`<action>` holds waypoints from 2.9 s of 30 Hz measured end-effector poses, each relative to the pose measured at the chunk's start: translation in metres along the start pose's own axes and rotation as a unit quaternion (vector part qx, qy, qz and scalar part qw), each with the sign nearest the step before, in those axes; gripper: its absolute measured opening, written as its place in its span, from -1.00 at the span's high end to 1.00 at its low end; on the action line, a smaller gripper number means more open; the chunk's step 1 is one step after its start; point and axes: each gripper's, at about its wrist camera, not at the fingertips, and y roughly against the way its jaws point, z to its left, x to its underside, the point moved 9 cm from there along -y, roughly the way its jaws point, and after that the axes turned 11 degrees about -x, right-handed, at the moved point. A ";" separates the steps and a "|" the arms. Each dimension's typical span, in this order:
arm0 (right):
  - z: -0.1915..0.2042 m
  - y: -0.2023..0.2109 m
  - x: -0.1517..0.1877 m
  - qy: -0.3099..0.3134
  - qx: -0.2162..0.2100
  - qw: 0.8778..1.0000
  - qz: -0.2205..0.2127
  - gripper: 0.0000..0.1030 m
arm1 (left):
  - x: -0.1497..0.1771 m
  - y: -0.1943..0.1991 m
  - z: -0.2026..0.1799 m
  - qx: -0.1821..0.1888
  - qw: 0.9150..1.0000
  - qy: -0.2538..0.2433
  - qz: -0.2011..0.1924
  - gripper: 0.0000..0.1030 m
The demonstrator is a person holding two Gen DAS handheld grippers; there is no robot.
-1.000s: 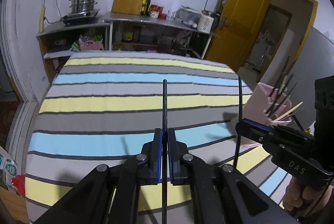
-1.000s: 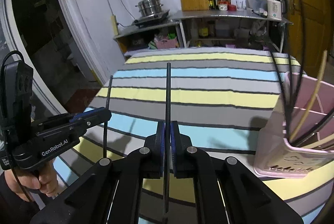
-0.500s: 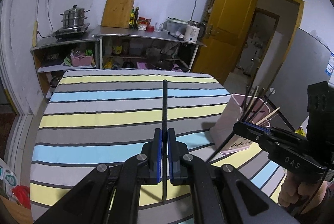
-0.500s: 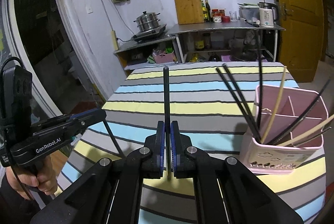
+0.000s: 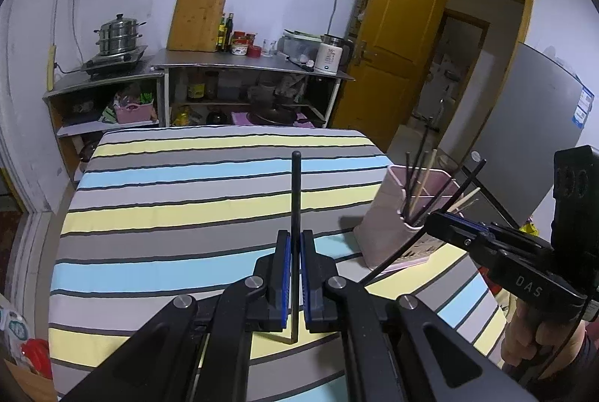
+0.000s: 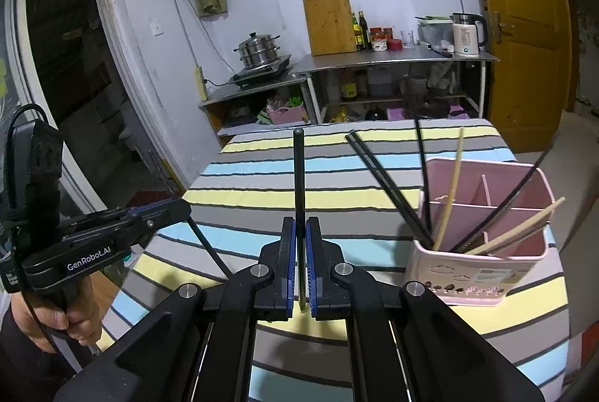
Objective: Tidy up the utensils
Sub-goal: 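Lift both black chopsticks upright and carry them toward the pink caddy, then lower the left gripper's chopstick into the caddy while the right gripper lowers its chopstick, then open both grippers to release the black chopsticks into the caddy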
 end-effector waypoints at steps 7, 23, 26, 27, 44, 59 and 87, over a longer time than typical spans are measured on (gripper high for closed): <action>-0.014 0.029 -0.001 -0.006 0.015 1.000 -0.016 0.90 | -0.003 0.005 -0.033 0.025 0.999 -0.023 0.001 0.91; -0.067 0.105 -0.016 -0.042 0.067 0.994 -0.073 0.90 | -0.036 0.007 -0.129 0.099 0.993 -0.064 -0.018 0.91; -0.070 0.115 -0.027 -0.039 0.071 0.993 -0.087 0.90 | -0.051 0.015 -0.143 0.106 0.991 -0.071 -0.033 0.91; -0.071 0.118 -0.031 -0.038 0.072 0.992 -0.092 0.90 | -0.058 0.017 -0.147 0.108 0.991 -0.072 -0.038 0.91; -0.097 0.129 -0.075 -0.032 0.095 0.985 -0.139 0.90 | -0.119 -0.008 -0.188 0.106 0.988 -0.085 -0.077 0.91; -0.121 0.095 -0.057 -0.053 0.101 0.985 -0.128 0.90 | -0.096 -0.070 -0.194 0.090 0.989 -0.102 -0.056 0.91; -0.134 0.065 -0.020 -0.076 0.103 0.989 -0.073 0.71 | -0.069 -0.080 -0.170 0.089 0.992 -0.091 -0.024 0.67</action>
